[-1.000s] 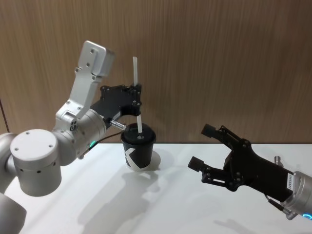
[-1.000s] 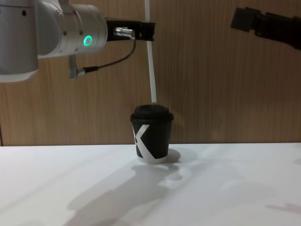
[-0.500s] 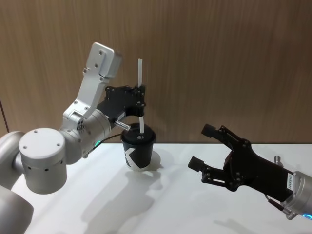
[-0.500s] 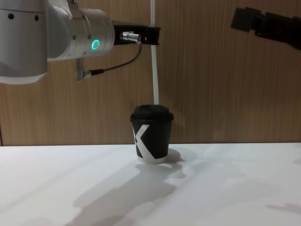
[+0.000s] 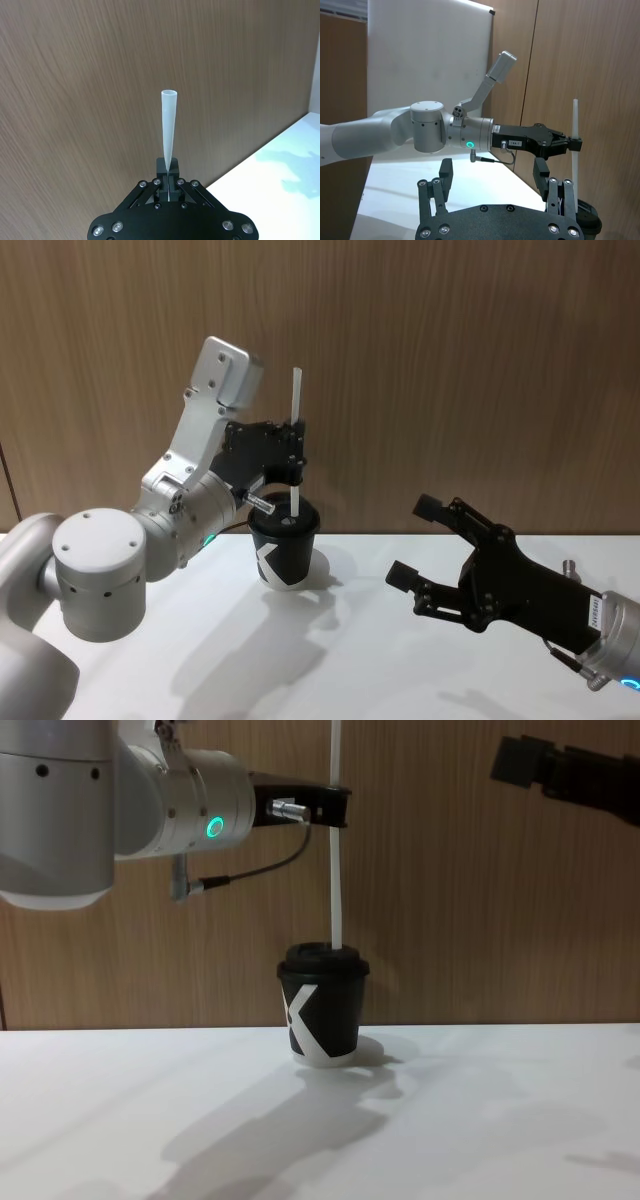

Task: Pick up the straw with one hand, pass it to the other hand, and insert it into the cup.

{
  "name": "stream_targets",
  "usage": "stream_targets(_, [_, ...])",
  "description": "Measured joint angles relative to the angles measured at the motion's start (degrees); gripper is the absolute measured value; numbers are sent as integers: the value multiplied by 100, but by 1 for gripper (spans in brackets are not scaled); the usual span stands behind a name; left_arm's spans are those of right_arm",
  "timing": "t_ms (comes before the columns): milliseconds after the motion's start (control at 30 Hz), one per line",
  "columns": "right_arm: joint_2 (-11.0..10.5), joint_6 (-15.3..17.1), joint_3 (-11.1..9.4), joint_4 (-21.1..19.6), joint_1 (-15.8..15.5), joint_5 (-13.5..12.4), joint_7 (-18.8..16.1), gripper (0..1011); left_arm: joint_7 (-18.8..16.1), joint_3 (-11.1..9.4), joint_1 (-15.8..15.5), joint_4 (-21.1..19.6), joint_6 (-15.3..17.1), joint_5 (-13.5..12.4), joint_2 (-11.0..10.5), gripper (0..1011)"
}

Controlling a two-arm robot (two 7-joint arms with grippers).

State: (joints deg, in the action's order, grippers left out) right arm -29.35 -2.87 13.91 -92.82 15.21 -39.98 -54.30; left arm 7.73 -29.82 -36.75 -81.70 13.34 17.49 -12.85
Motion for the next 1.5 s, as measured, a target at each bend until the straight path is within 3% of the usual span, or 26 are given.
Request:
stream_targets(867, [0, 0, 0, 0, 0, 0, 0, 1001, 60, 30, 33, 125, -52, -200, 51, 14])
stream_targets(1500, [0, 0, 0, 0, 0, 0, 0, 1001, 251, 22, -110, 520, -190, -267, 235, 14])
